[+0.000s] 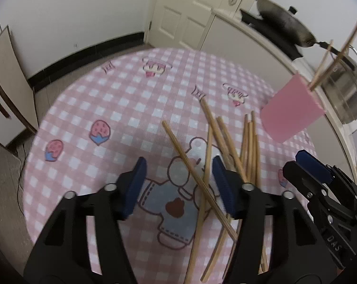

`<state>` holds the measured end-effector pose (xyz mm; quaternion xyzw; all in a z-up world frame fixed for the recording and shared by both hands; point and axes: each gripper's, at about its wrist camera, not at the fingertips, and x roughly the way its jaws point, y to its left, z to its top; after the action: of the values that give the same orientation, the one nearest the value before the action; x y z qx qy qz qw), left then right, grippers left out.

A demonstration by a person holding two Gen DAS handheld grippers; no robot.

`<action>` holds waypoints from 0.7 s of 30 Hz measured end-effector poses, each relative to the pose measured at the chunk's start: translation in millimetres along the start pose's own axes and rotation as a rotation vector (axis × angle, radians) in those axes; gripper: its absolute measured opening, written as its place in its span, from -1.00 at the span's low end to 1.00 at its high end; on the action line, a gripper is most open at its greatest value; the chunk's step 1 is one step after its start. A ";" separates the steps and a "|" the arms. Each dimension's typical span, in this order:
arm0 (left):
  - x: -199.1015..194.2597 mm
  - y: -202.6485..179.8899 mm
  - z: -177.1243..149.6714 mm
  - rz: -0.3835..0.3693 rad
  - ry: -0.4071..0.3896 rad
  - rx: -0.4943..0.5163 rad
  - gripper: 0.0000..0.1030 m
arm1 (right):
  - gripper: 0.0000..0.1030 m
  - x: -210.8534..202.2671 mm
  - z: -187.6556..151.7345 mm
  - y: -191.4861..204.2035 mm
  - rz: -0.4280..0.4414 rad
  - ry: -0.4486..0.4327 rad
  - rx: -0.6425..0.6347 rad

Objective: Organize utensils
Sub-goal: 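Grasp another chopstick from the pile with the left tool while the right tool returns to the pile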

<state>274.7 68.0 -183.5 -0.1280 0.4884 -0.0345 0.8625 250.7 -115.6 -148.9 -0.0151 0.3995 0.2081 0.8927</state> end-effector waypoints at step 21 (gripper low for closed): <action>28.6 8.5 11.9 -0.018 0.025 0.010 -0.88 | -0.34 59.5 15.8 10.5 -0.027 0.148 -0.093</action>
<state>299.1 73.1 -203.7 -0.1278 0.4980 -0.0462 0.8565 293.2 -81.6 -179.5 -0.0772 0.4543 0.2123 0.8617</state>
